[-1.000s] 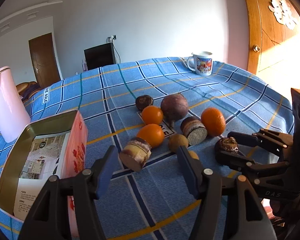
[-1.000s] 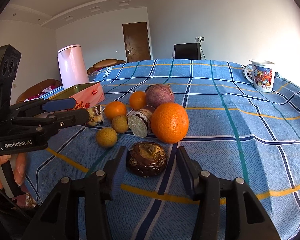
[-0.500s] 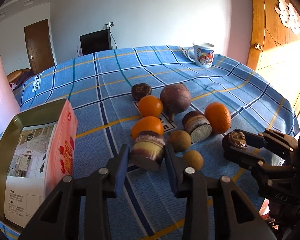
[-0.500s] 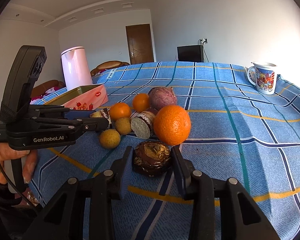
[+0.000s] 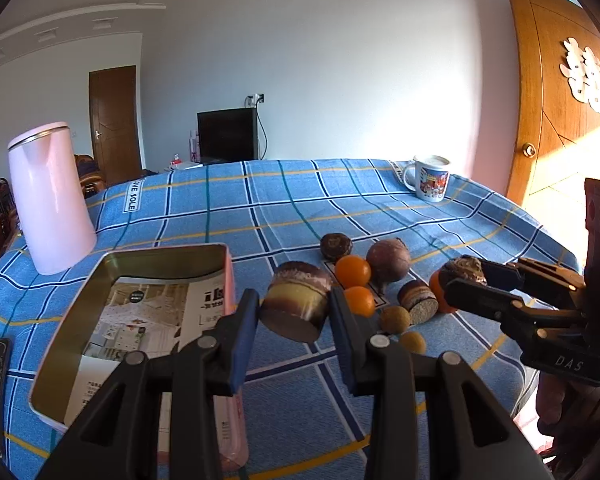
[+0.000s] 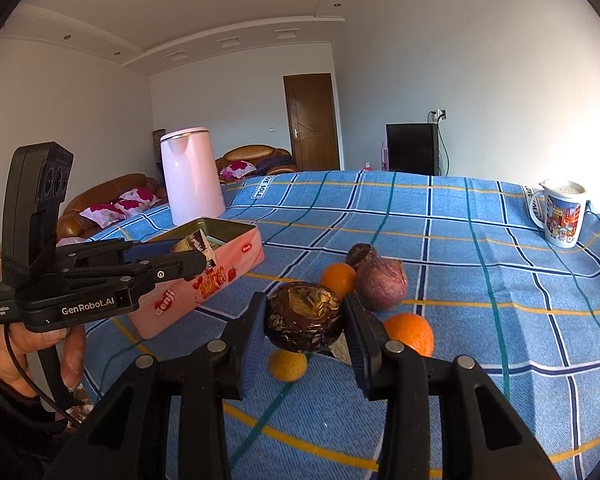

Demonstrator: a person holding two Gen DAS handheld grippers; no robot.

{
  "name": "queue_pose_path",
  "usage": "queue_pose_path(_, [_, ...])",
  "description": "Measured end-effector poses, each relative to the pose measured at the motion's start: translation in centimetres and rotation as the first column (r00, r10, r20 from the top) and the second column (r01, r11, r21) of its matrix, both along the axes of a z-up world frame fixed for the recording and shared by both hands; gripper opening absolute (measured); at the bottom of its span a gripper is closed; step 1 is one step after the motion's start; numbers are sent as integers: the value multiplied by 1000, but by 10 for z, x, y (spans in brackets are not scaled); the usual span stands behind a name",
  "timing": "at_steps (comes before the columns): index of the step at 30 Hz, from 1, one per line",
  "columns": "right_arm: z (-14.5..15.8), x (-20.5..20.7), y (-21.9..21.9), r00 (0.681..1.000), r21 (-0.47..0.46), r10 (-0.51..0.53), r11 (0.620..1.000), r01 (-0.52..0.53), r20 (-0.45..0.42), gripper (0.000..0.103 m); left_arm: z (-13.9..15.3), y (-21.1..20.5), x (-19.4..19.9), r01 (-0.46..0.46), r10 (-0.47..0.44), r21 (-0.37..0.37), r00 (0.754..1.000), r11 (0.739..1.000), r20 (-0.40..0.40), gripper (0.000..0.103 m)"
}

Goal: Organize fruits
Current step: 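Carry both held items over the tin box and open both grippers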

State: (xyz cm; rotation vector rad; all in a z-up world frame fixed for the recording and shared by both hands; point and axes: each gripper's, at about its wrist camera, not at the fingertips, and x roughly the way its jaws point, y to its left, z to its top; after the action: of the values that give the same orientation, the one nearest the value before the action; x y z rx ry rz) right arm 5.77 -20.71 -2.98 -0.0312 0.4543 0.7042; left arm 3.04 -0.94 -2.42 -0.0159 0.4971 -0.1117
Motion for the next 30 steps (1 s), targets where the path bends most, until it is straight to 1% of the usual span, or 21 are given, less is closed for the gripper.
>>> queue_pose_path(5, [17, 3, 21, 998, 11, 51, 999, -51, 25, 40, 2, 18, 0, -36, 36, -11, 999, 999, 9, 38])
queue_pose_path(8, [25, 8, 35, 997, 6, 74, 997, -74, 38, 40, -1, 30, 3, -65, 65, -15, 998, 998, -1, 38])
queue_pose_path(15, [37, 19, 77, 987, -11, 158, 987, -158, 32, 40, -8, 59, 6, -123, 122, -35, 992, 992, -28, 38])
queue_pose_path(19, [38, 26, 102, 981, -25, 192, 981, -191, 20, 40, -10, 72, 8, -150, 149, -35, 988, 988, -37, 38])
queue_pose_path(25, [31, 37, 137, 974, -62, 227, 972, -227, -6, 40, -16, 89, 12, -187, 184, -36, 981, 982, -62, 38])
queue_pose_path(30, [25, 44, 159, 968, -92, 248, 964, -249, -26, 40, -21, 100, 15, -198, 194, -44, 977, 979, -84, 38])
